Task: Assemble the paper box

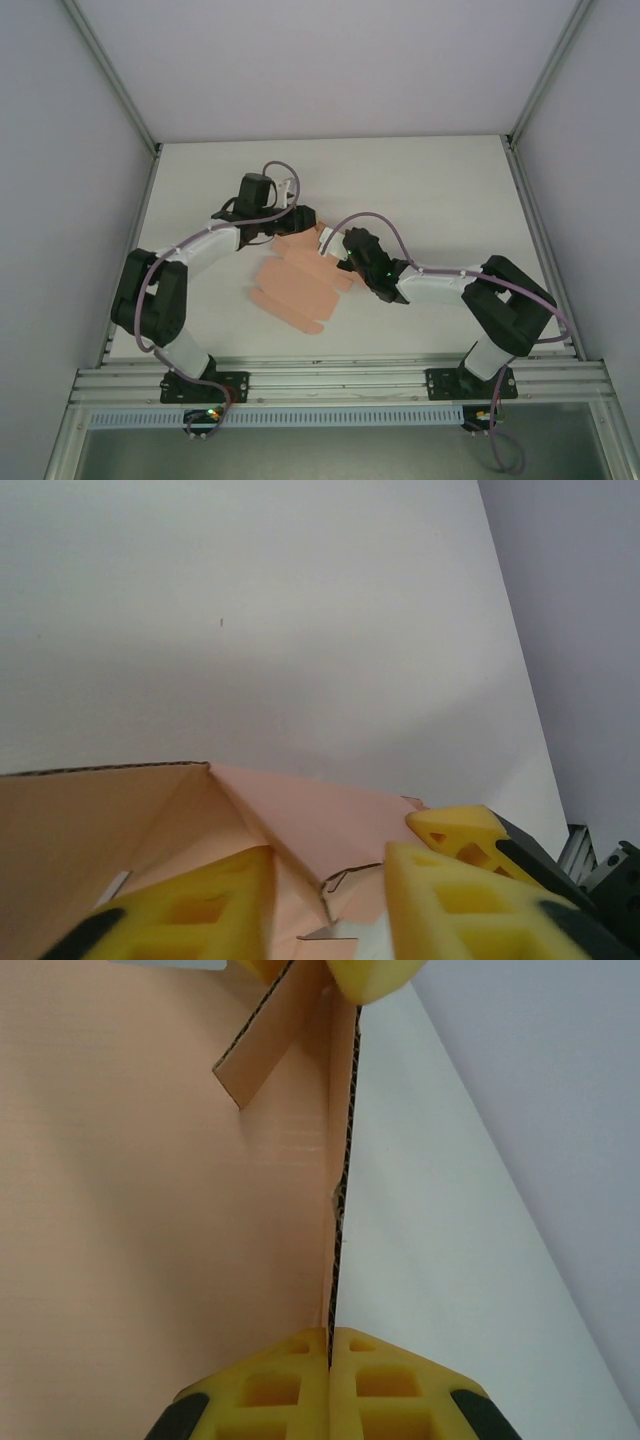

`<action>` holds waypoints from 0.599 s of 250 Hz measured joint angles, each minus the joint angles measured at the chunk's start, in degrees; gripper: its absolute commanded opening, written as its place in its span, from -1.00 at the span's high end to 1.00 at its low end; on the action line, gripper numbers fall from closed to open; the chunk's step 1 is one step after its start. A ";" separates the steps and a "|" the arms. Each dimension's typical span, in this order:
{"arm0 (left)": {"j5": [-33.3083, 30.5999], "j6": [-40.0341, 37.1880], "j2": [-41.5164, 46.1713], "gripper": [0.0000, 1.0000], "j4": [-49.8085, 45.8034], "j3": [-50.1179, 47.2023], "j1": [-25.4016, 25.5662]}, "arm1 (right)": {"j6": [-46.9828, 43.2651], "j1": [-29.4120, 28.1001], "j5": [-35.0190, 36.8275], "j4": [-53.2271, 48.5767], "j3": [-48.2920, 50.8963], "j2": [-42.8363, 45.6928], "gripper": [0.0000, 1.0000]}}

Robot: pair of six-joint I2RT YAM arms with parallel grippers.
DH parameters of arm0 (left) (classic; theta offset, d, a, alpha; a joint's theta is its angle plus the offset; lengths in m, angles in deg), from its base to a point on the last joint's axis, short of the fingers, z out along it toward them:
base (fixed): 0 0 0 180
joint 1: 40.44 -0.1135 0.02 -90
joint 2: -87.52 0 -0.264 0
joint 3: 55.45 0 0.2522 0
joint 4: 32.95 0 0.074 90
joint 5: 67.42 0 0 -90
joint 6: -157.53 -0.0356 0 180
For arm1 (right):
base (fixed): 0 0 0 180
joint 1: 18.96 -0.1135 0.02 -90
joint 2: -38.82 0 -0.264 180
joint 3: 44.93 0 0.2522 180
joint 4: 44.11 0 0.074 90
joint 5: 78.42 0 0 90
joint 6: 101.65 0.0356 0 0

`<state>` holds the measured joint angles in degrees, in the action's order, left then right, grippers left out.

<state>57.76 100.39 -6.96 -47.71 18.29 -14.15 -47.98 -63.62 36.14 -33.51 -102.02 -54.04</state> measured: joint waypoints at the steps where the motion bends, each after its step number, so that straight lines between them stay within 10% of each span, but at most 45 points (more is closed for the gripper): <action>1: 0.00 -0.04 0.00 0.52 0.00 0.00 0.00 | -0.09 0.00 0.07 0.00 0.00 0.00 1.00; 54: -0.68 -0.11 -0.04 0.47 -1.11 0.37 0.44 | -1.09 -0.02 0.59 1.22 0.72 0.00 1.00; 98: -3.10 -2.40 1.55 -0.45 -5.25 0.28 0.55 | -1.31 -0.24 0.79 1.60 0.76 0.02 1.00; 150: -11.98 -5.55 14.56 -0.94 -12.68 -4.96 -0.50 | -1.42 -0.07 2.10 2.08 1.86 1.18 1.00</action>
<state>45.78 94.84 7.60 -60.38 13.33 -14.66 -49.40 -63.69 38.24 -31.43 -100.16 -52.86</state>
